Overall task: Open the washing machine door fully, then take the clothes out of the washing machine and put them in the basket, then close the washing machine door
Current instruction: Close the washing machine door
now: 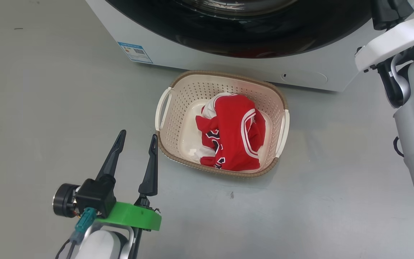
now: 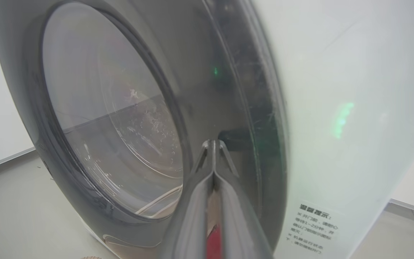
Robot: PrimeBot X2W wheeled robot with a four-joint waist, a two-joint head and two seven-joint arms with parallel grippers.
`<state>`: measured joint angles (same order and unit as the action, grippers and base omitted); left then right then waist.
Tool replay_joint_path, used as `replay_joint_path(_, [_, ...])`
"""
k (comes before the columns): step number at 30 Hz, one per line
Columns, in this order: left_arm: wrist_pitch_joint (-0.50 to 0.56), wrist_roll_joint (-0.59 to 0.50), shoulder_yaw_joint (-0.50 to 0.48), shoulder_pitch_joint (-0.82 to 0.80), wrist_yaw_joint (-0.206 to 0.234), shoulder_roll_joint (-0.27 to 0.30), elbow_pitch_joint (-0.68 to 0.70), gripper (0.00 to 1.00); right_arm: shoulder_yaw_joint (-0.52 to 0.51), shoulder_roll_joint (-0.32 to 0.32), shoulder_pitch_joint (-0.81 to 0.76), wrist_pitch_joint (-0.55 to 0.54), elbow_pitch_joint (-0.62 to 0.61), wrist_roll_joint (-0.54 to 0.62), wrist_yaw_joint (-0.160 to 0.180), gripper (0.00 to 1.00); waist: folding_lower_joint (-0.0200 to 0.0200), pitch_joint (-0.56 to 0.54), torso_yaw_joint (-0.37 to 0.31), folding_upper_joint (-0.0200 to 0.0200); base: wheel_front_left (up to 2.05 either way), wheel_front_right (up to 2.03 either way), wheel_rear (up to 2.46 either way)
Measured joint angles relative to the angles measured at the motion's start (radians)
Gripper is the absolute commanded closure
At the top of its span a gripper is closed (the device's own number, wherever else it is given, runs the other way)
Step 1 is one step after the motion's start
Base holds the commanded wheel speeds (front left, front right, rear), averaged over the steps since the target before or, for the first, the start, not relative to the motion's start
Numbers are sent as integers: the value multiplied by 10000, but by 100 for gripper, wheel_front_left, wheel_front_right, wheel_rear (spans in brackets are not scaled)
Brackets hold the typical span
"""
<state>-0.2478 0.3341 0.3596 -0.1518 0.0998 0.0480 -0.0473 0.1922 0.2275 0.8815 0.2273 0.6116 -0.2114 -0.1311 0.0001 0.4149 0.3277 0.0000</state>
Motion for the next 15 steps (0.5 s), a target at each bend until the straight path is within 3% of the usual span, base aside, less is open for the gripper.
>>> replay_joint_path(15, [-13, 0, -65, -128, 0, -17, -186, 0, 512, -322, -339, 221, 205, -272, 10, 100, 0, -274, -182, 0, 0, 0, 0])
